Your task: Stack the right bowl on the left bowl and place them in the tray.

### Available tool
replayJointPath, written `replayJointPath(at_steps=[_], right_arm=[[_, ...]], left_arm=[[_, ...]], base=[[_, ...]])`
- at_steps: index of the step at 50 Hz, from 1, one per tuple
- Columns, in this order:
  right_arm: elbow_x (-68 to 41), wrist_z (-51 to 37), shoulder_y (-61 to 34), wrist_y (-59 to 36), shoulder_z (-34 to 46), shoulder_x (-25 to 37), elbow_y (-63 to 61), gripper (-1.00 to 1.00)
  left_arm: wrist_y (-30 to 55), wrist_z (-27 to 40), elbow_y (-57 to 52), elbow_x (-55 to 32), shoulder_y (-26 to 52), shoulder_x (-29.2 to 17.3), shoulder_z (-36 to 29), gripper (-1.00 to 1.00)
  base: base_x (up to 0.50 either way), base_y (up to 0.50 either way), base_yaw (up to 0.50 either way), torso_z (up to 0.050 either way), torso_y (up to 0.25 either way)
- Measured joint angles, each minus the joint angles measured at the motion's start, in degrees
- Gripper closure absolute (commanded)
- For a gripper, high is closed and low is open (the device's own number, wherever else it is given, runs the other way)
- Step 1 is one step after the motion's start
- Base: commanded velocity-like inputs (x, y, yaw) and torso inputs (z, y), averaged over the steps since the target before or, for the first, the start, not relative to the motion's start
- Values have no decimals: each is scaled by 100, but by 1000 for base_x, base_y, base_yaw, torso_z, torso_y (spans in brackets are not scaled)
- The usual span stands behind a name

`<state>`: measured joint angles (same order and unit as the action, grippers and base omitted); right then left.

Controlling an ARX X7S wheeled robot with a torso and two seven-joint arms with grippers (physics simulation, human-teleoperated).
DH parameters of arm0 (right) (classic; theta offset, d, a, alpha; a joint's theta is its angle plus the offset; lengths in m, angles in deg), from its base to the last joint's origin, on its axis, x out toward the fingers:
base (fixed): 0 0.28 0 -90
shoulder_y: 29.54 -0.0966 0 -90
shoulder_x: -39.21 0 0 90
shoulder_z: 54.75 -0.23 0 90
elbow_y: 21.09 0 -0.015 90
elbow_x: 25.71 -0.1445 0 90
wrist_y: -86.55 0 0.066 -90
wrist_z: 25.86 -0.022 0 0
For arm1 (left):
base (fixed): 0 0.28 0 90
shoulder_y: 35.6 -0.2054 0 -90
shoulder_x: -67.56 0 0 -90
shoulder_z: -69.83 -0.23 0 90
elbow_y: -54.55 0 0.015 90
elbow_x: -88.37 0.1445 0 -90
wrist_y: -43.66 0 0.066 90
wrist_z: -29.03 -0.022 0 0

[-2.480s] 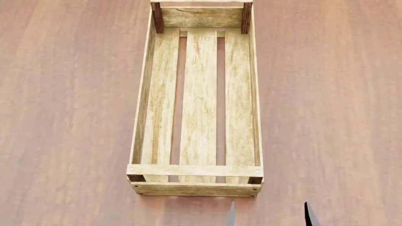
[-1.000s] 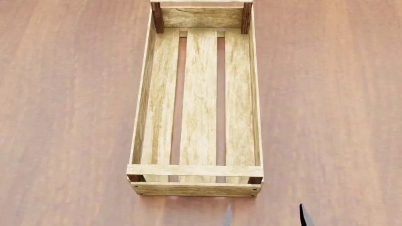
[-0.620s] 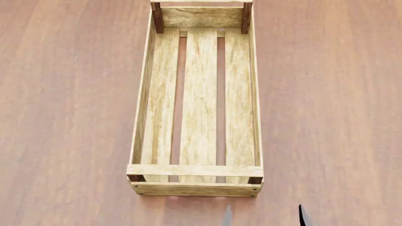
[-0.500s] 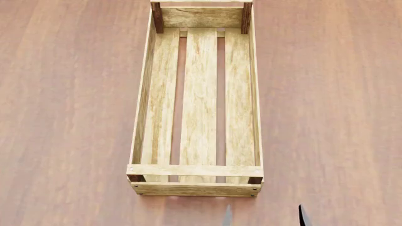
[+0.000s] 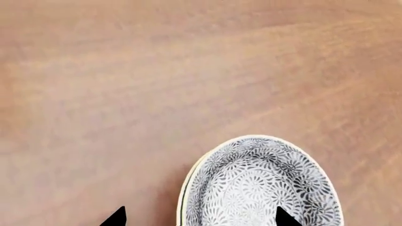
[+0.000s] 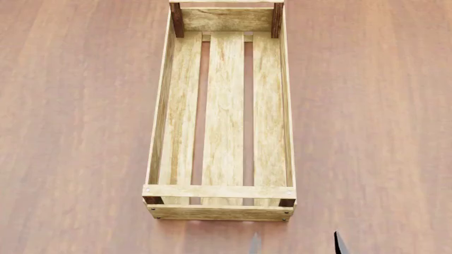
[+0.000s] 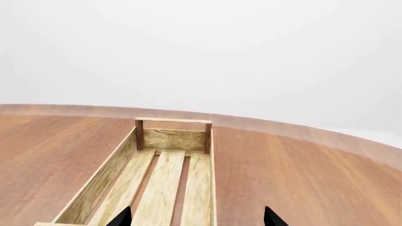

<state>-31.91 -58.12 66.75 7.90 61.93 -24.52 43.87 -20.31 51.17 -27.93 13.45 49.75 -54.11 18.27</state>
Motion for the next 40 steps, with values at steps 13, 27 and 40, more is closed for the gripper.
replayJointPath(at_steps=[13, 27, 40], right_arm=[[0, -7, -16, -12, 18, 9, 3, -100], [12, -11, -32, -42, 47, 21, -17, -100], [-49, 5, -42, -35, 71, 26, 10, -100]], left_arm=[[-105, -89, 241, 249, 117, 15, -180, -100], [-171, -136, 400, 425, 240, 28, -337, -100], [-217, -221, 529, 503, 335, 49, -427, -100]], base=[[0, 0, 0, 0, 0], [0, 0, 0, 0, 0], [0, 0, 0, 0, 0]])
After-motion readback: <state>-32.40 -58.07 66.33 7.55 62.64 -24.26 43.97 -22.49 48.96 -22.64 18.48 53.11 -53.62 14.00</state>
